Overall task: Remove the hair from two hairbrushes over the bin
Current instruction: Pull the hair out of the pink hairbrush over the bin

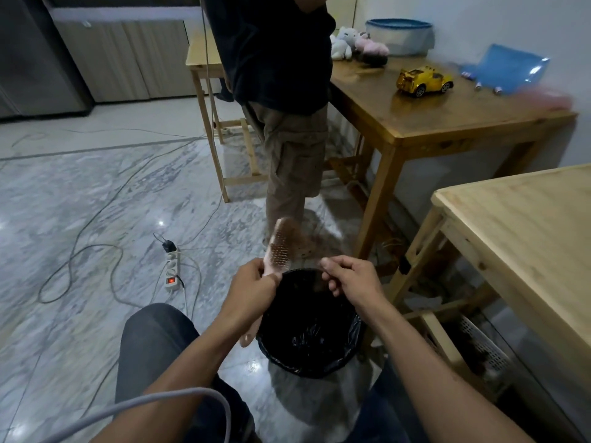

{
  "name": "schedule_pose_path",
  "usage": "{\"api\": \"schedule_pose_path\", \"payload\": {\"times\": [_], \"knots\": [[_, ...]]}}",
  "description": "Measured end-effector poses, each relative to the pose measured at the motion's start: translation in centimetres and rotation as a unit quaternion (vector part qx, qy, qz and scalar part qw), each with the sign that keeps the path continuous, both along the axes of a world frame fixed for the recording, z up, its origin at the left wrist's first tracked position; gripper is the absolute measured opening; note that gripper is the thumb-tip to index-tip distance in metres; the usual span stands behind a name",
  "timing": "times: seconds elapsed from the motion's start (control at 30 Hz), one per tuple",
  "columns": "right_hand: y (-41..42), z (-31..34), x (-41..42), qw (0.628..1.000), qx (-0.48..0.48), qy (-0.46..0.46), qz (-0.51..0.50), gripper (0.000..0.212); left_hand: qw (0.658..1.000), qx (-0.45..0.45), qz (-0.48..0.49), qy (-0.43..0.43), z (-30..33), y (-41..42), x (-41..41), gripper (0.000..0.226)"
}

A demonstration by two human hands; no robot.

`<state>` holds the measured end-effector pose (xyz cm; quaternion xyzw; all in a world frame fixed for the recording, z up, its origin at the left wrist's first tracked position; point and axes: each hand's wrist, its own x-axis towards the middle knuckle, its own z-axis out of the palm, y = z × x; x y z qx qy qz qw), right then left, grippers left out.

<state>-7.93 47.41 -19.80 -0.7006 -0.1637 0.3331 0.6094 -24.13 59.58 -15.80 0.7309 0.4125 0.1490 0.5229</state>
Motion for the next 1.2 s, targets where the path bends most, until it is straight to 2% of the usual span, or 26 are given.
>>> {"api": "schedule_pose_path", "payload": {"times": [0.07,0.13,0.23,0.4,0.53,0.63,0.73,0.8,0.97,1.1,1.2], "knots": [[-0.7,-0.7,0.3,1.0,-0.012,0.0,-0.012,0.015,0.998,-0.031,0.051,-0.023,-0.5,1.1,-0.2,0.012],[-1.4,-1.0,0.5,0.999,-0.037,-0.003,-0.01,0.015,0.997,-0.028,0.062,-0.025,-0.7,1.7,-0.5,0.013],[-1.5,-1.0,0.6,0.998,-0.058,0.0,-0.001,0.017,0.999,0.012,0.033,-0.004,-0.1,0.8,-0.8,0.013],[-0.4,0.8,0.2,1.0,-0.004,-0.016,-0.012,0.034,0.994,0.101,-0.029,0.028,-0.6,-0.7,-0.6,0.003],[0.9,1.6,-0.9,0.999,0.014,-0.037,0.011,0.02,0.991,0.116,-0.056,0.035,-1.2,-1.2,-0.5,0.006],[1.2,1.0,-1.1,0.999,0.019,-0.039,-0.014,0.017,0.998,0.063,-0.015,0.01,-0.8,-1.2,-0.5,0.006],[0.5,0.4,-0.7,0.998,-0.01,-0.061,-0.027,0.017,0.997,-0.011,0.071,-0.03,-0.6,0.4,-0.8,0.021],[-0.2,-0.1,-0.6,0.996,-0.038,-0.078,-0.023,0.018,0.994,-0.017,0.095,-0.052,-0.4,1.4,-1.0,0.019],[-1.1,0.1,-0.5,0.993,-0.096,-0.073,0.019,0.017,0.998,0.06,0.027,-0.015,0.1,0.3,-1.2,0.032],[-0.6,1.6,-0.8,0.996,-0.046,-0.069,0.028,0.018,0.995,0.094,-0.023,0.002,-0.4,-0.6,-0.7,0.003],[0.0,2.4,-1.2,0.996,0.014,-0.069,0.055,0.024,0.993,0.11,-0.05,0.007,-0.3,-1.4,-0.2,0.002]]}}
